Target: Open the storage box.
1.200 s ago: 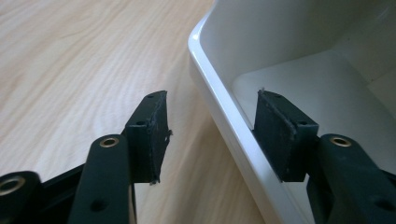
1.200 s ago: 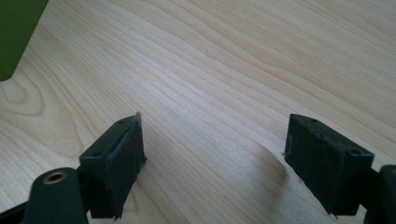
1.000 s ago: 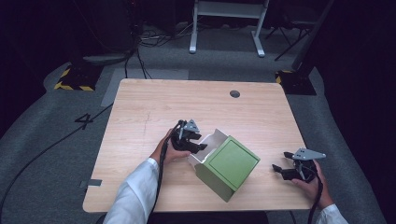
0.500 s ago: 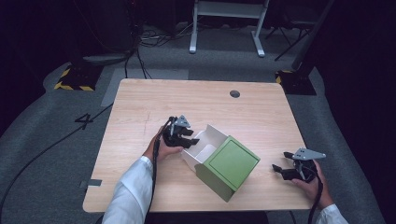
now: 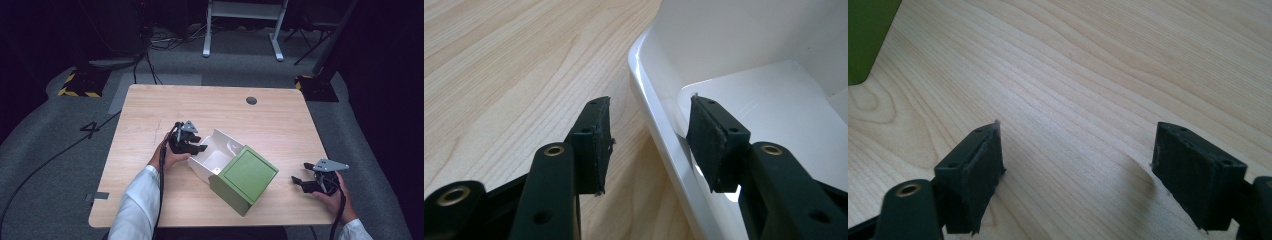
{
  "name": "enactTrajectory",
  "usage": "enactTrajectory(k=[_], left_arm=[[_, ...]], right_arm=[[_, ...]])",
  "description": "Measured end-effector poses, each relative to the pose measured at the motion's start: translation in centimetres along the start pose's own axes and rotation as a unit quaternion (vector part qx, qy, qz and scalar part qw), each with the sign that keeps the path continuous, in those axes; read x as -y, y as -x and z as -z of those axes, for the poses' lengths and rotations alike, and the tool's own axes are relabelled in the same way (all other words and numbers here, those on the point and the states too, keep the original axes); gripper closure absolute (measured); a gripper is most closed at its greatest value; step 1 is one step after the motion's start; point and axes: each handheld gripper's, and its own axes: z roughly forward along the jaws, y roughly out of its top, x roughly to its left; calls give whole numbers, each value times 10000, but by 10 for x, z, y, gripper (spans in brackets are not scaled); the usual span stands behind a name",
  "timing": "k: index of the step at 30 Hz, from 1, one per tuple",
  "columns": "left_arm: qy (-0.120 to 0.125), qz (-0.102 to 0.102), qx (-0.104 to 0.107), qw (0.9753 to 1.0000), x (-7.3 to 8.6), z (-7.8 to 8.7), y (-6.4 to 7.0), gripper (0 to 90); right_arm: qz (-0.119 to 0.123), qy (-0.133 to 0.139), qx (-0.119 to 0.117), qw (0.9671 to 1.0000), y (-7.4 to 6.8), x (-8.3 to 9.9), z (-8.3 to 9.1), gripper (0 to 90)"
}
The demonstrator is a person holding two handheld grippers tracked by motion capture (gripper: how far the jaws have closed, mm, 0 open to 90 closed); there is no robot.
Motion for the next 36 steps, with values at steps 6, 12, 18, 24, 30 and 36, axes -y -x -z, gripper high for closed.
enactTrajectory(k=[6,12,18,24,30,36], left_arm=[[60,40,-30,10000,0,1,-5,534],[197,91,-95,9997,0,6,-7,547],[341,52,-183,9992,0,16,-10,533],[468,-36,-510,9976,-2,31,-11,529],[532,15,-763,9957,-1,44,-18,504],[583,-59,-943,9938,-2,58,-19,466]], right_arm=[[-5,2,-3,10000,0,0,0,204],[1,1,1,10000,0,0,0,204],[8,5,5,10000,0,0,0,204],[14,4,5,10000,0,0,0,204],[26,9,9,10000,0,0,0,204],[8,5,14,10000,0,0,0,204]])
